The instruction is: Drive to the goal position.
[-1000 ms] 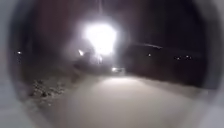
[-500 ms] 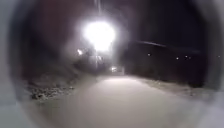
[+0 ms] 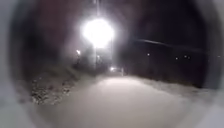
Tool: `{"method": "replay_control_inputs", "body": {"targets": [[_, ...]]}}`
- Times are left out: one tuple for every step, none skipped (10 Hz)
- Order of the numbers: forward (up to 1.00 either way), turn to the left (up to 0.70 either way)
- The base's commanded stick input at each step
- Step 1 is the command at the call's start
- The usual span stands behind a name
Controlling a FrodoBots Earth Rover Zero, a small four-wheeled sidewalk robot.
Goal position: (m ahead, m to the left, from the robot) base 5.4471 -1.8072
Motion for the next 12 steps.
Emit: {"method": "replay_control_inputs", "body": {"targets": [[1.0,0.27],[1.0,0.29],[1.0,0.0],[1.0,0.0],[1.0,0.0],[1.0,0.0],[1.0,0.0],[1.0,0.0],[1.0,0.0],[1.0,0.0],[1.0,0.0],[1.0,0.07]]}}
